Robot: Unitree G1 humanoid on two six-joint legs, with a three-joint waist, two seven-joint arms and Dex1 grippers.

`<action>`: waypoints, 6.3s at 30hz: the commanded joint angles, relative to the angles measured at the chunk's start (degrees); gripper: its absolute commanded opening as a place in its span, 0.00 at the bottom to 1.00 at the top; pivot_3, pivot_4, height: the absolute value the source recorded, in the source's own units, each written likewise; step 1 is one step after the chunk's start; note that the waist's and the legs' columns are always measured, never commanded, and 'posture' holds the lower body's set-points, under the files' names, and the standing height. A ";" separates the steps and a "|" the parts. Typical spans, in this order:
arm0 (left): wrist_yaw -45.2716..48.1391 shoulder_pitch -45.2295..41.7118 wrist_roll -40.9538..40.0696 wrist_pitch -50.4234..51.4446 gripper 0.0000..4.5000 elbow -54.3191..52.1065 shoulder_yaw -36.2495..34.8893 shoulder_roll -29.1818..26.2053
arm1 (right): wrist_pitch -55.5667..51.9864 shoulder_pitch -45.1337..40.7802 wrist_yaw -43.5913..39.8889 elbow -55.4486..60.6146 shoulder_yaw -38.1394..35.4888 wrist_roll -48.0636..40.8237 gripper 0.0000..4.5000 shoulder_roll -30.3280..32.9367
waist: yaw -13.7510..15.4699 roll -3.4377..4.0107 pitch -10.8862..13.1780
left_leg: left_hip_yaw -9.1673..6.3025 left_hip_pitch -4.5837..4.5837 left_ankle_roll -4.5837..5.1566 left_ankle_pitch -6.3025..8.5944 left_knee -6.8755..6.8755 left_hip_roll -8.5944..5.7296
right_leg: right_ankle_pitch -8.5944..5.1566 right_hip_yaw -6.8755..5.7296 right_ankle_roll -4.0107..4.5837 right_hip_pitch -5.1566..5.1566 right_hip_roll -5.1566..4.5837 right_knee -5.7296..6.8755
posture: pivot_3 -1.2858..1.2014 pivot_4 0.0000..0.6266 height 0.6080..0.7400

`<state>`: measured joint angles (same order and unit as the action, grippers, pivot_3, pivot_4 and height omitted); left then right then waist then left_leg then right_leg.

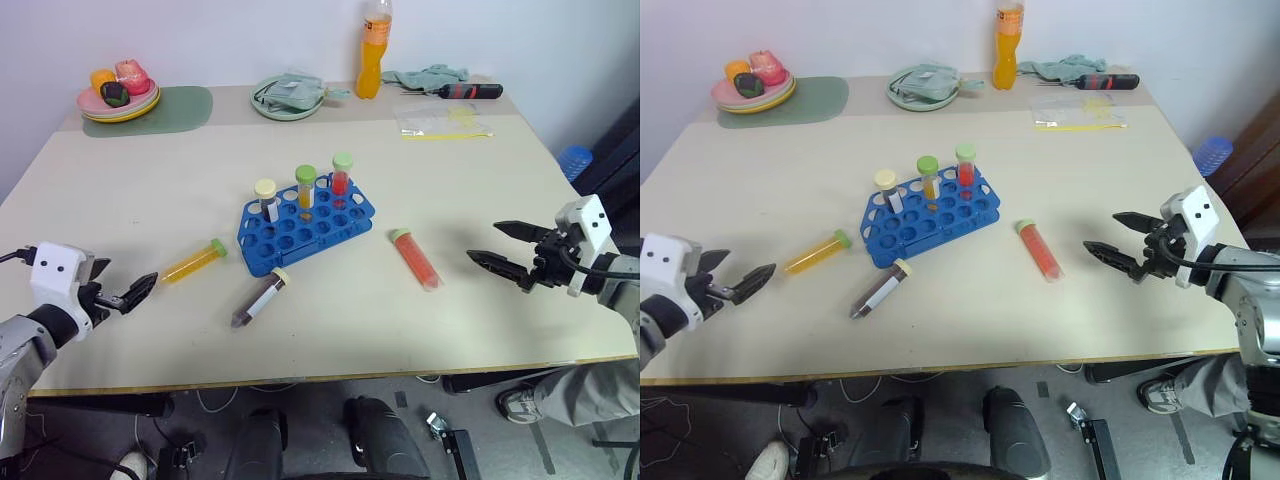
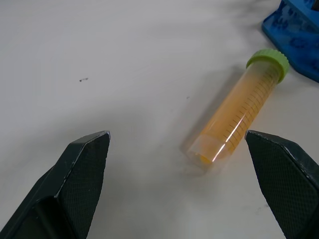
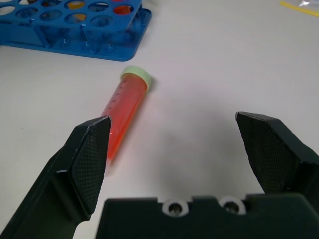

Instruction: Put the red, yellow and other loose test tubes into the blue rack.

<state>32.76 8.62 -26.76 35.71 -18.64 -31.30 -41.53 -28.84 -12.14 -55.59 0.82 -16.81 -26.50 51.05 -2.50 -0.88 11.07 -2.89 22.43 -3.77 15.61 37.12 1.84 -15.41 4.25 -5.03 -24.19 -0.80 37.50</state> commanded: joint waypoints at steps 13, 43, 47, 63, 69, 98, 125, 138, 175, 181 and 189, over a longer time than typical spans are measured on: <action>6.16 -3.41 -5.16 -0.18 1.00 -15.99 12.84 0.47 | -30.55 -15.71 15.13 15.43 11.01 -0.05 0.98 -0.25 | 0.09 0.00 0.00 | -0.01 0.01 0.00 0.00 0.02 0.00 | 0.01 0.01 0.01 0.00 0.00 0.02 | 0.52 0.24 1.00; 8.08 -9.83 4.56 -8.89 1.00 -16.78 36.09 4.48 | -63.66 -46.25 35.12 -8.83 33.07 3.74 0.25 -18.22 | -0.05 0.04 -0.03 | -0.02 0.09 0.05 0.02 0.04 0.00 | 0.03 0.03 0.02 -0.14 0.04 0.10 | 0.52 0.24 1.00; 7.80 -9.27 4.51 -8.97 1.00 -16.75 34.98 4.24 | -62.26 -43.97 34.21 -1.91 29.27 2.77 0.17 -17.26 | -0.05 0.04 -0.02 | -0.02 0.09 0.05 0.02 0.04 0.00 | 0.03 0.03 0.02 -0.14 0.04 0.10 | 0.52 0.24 1.00; 7.47 -14.16 1.83 -7.79 1.00 -11.09 31.22 6.72 | 8.23 -19.39 40.97 7.17 17.80 13.26 0.17 -46.84 | -1.25 0.00 -0.05 | -0.07 -0.06 0.04 0.01 0.10 0.00 | 0.03 0.01 0.03 -0.13 0.10 0.44 | 0.52 0.24 1.00; 7.85 -13.71 1.63 -7.52 1.00 -11.54 30.39 5.86 | 21.13 -22.65 40.98 -7.40 17.77 16.49 0.17 -48.51 | -1.34 0.01 -0.04 | -0.07 -0.02 0.03 0.01 0.07 0.00 | 0.03 0.00 0.04 -0.14 0.05 0.43 | 0.52 0.24 1.00; 6.00 -12.16 0.91 -5.40 1.00 -14.61 28.91 6.07 | 40.43 -21.63 39.17 -23.14 17.57 16.93 0.17 -52.87 | -1.51 0.02 -0.04 | -0.08 -0.06 0.03 0.01 0.07 0.00 | 0.03 0.02 0.05 -0.15 0.05 0.51 | 0.52 0.24 1.00; 28.34 -40.54 2.98 18.18 1.00 15.72 40.43 -33.33 | 6.47 -10.57 2.67 20.60 24.76 2.72 0.92 -17.02 | -1.35 0.03 0.03 | -0.11 -0.08 0.04 0.01 0.04 -0.01 | -0.06 -0.05 0.11 -0.16 0.12 0.52 | 0.52 0.24 1.00; 44.46 -64.93 28.43 2.89 0.87 48.64 63.40 -14.04 | 4.35 -5.96 6.88 26.20 25.94 4.89 0.92 -17.50 | -0.01 -0.06 0.04 | -0.10 0.09 0.04 0.01 0.17 -0.03 | -0.06 -0.05 0.10 -0.25 0.12 0.50 | 0.52 0.24 1.00; -17.96 -31.72 24.16 -27.64 0.17 2.67 44.02 32.36 | 8.72 -1.30 18.07 12.03 18.37 9.32 0.92 -22.69 | 1.31 -0.13 0.01 | -0.32 -0.18 0.10 0.06 0.87 -0.10 | 0.10 -0.13 -0.13 0.47 0.06 0.53 | 0.52 0.24 1.00; -18.10 -32.07 25.22 -33.45 0.17 11.92 43.75 35.21 | 7.90 0.72 19.16 14.24 17.80 9.37 0.92 -22.74 | 1.70 -0.13 0.01 | -0.31 -0.13 0.11 0.06 0.88 -0.12 | 0.10 -0.14 -0.14 0.47 0.02 0.48 | 0.52 0.24 1.00; -16.69 -34.72 26.09 -37.86 0.17 22.78 43.74 36.86 | 7.00 1.57 20.21 15.63 17.86 9.42 0.92 -22.97 | 1.65 -0.13 0.00 | -0.31 -0.13 0.11 0.06 0.88 -0.12 | 0.10 -0.15 -0.14 0.47 0.03 0.47 | 0.52 0.24 1.00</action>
<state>15.96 -25.09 -1.23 -0.05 4.33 12.58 -5.35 -22.08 -10.64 -35.75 13.77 1.96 -17.00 28.06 -0.85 -1.01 11.08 -3.21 22.31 -3.66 15.66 37.99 1.72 -15.31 4.10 -5.17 -23.72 -0.77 37.98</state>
